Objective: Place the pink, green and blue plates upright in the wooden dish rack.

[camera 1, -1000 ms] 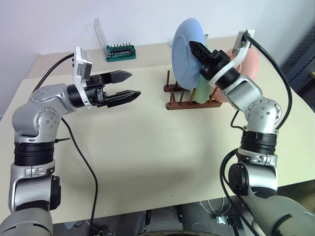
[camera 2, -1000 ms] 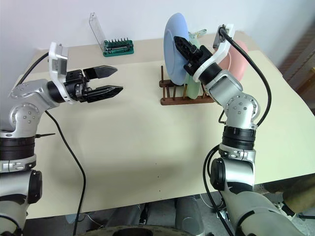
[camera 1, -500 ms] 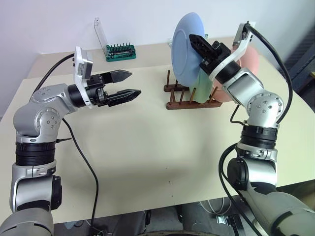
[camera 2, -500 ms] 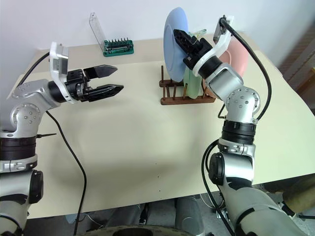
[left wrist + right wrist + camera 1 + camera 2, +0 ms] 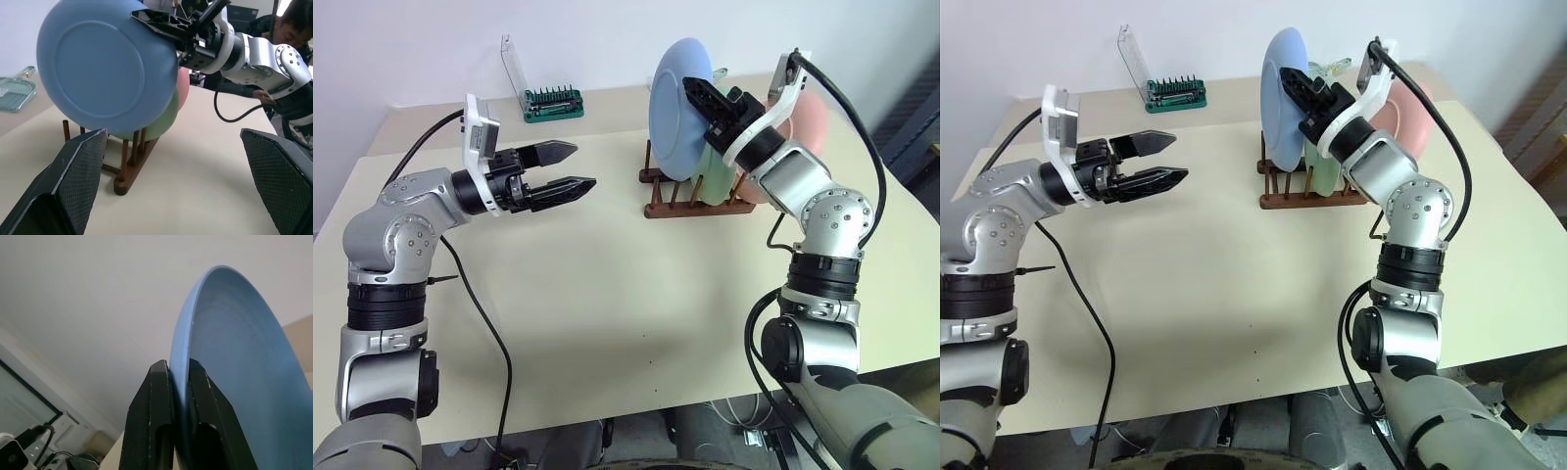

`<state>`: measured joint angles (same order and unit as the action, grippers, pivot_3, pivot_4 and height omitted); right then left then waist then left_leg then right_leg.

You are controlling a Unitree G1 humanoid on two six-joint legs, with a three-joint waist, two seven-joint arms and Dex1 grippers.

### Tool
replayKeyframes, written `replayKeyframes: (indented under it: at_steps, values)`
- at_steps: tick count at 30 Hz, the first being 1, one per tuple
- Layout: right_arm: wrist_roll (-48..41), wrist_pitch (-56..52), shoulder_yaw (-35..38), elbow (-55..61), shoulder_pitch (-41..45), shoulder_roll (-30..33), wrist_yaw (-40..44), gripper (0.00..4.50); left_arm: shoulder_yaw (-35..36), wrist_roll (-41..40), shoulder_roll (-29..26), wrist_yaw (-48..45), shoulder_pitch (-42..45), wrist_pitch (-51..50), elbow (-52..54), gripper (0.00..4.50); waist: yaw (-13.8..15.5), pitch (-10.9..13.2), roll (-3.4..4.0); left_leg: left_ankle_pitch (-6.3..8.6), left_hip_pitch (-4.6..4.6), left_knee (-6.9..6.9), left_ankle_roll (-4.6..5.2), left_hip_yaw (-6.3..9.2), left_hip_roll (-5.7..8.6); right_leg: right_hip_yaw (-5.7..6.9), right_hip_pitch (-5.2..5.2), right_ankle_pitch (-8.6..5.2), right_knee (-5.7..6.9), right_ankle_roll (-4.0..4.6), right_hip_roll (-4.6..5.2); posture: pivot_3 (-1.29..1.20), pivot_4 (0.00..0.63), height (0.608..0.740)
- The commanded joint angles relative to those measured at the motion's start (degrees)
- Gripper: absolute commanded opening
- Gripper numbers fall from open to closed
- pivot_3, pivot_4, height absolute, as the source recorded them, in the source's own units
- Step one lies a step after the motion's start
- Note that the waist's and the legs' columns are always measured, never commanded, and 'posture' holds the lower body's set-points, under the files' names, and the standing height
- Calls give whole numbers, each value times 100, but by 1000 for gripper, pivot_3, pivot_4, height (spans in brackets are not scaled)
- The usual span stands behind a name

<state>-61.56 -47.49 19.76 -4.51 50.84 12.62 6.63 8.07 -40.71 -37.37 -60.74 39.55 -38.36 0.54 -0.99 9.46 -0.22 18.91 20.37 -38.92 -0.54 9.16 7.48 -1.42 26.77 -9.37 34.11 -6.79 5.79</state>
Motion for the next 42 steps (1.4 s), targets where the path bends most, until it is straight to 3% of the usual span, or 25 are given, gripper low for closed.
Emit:
replayKeyframes:
  at_steps: [1, 12, 16, 20, 22, 25, 38, 42]
  values:
    - [26, 97, 23, 183, 51, -16, 24, 0, 144, -81, -14, 30, 160, 38, 51, 4479, -2, 0, 0, 0, 0, 0, 0, 0, 0, 0, 0, 0, 0, 0, 0, 0, 150, 740]
    - [507, 205, -201, 99, -137, -19, 172, 0, 144, -67, -38, 74, 147, 25, 77, 4479, -4, 0, 0, 0, 0, 0, 0, 0, 0, 0, 0, 0, 0, 0, 0, 0, 150, 740]
    - [750, 290, -284, 124, -145, 21, 268, 1582, 139, -83, -43, 99, 150, -3, 77, 4500, 1, 0, 0, 0, 0, 0, 0, 0, 0, 0, 0, 0, 0, 0, 0, 0, 150, 740]
    - [1100, 474, -383, 206, -97, 69, 322, 3647, 118, -85, -12, 106, 158, 3, 76, 4500, -5, 0, 0, 0, -1, 0, 0, 0, 0, 0, 0, 0, 0, 0, 0, 0, 150, 740]
    - [1532, 752, -579, 305, -72, 188, 410, 4464, 91, -70, 6, 104, 175, 12, 60, 4500, -6, 0, 0, 0, -1, 0, 0, -1, 0, 0, 1, 0, 0, 0, -1, 0, 150, 740]
    - [2098, 1186, -889, 455, -31, 343, 618, 4464, 71, -50, 21, 95, 188, 21, 37, 4500, 0, 0, 0, 0, 1, -1, 0, -2, 1, 0, 2, 0, 0, 0, 0, 0, 150, 740]
    - [1753, 1408, -515, 861, 313, 203, 793, 4464, 26, -36, 52, 9, 291, 45, -24, 4500, -1, 0, 0, 0, -1, 0, -1, -1, 0, 0, 1, 0, -1, 0, -1, 0, 150, 740]
    - [2153, 1792, -177, 388, 361, 667, 800, 4464, 31, -34, 86, -13, 274, 97, 8, 4500, 26, 0, 0, 0, 0, 0, -1, -1, 0, 0, 0, 0, -1, 0, -1, 0, 150, 740]
